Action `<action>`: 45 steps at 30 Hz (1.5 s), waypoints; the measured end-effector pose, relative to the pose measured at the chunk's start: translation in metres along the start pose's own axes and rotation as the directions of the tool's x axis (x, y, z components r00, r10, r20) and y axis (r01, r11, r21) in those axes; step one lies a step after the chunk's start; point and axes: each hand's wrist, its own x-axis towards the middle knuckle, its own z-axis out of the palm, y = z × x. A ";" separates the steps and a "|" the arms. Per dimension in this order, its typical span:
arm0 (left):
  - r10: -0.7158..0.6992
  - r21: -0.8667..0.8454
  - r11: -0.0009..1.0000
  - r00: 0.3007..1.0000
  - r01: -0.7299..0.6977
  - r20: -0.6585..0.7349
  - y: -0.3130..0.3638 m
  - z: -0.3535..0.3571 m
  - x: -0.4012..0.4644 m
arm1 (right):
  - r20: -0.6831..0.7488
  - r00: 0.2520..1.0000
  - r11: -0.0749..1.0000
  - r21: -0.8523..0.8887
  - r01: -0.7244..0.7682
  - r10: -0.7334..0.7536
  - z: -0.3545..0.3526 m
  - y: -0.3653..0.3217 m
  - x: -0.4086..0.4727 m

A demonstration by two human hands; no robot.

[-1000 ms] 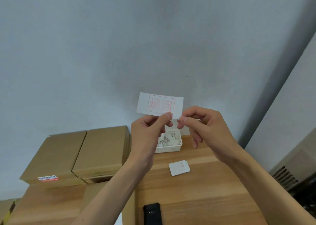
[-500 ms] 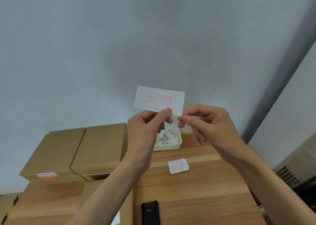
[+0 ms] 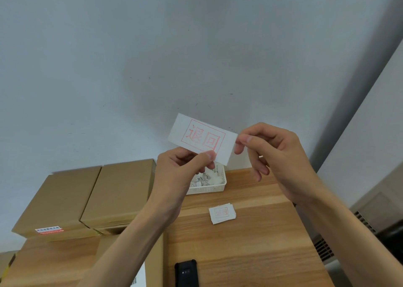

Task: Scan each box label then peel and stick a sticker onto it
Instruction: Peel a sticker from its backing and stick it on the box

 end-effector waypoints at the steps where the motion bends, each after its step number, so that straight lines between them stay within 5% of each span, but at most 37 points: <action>1: -0.003 0.002 1.000 1.000 0.003 0.004 0.000 -0.001 0.000 | 0.005 1.000 1.000 -0.002 -0.001 0.001 -0.001 0.000 0.001; 30: -0.017 0.142 0.990 0.995 0.003 0.095 -0.002 -0.014 0.009 | 0.174 0.982 0.993 -0.108 -0.052 0.071 -0.007 0.006 0.000; 45: 0.002 0.103 0.995 0.995 0.008 -0.098 -0.013 -0.011 0.015 | 0.116 0.993 0.998 -0.059 -0.022 0.029 0.002 0.017 -0.003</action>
